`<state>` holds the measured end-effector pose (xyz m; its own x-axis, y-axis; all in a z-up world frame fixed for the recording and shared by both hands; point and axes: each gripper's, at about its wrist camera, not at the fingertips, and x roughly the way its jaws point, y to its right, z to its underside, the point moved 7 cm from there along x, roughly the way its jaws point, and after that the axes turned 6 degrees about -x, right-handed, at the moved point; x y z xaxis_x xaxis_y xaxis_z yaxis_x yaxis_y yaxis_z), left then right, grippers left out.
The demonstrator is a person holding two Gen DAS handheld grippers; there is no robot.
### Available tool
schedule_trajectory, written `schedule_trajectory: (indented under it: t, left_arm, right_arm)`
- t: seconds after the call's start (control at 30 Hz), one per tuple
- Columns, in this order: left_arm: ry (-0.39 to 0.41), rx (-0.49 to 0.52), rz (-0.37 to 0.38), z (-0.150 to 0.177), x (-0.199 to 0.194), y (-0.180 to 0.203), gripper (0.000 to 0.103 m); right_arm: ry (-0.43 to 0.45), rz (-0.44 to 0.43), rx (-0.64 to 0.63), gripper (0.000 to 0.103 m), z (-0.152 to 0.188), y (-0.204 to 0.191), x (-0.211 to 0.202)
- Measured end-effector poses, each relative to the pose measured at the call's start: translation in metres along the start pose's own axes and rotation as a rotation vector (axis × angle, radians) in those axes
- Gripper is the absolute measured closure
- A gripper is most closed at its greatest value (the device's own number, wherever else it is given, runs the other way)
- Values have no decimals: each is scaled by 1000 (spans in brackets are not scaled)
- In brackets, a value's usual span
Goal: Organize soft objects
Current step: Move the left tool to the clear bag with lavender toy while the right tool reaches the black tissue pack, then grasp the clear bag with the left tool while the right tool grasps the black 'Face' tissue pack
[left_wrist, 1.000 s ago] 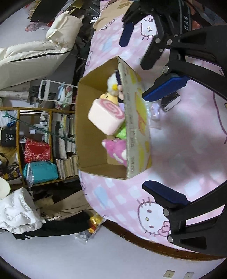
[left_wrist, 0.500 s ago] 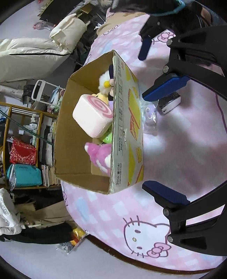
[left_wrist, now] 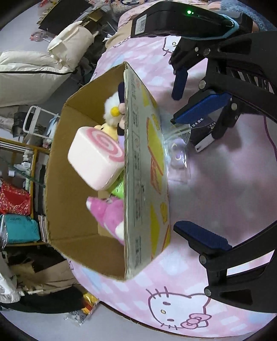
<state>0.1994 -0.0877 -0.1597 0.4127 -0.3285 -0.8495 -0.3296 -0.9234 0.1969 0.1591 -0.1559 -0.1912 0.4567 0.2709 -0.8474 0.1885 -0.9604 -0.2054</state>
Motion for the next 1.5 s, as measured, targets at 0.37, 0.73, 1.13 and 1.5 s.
schedule_trajectory:
  t: [0.37,0.73,1.13,1.5]
  left_arm:
    - [-54,16,31,1,23,16,12]
    - [-156,25,52,16,50,26,12]
    - [-170,-11,78,23,56,17,27]
    - [-90,-8,-22,22,32,5,27]
  right_arm:
    - [-29,1,-11,35,6,3,4]
    - [-34,3,-5,35,13,10,-7]
    - [-42,9,-11,35,11,8,1]
    - [-6,78,16,36,10,17,-14]
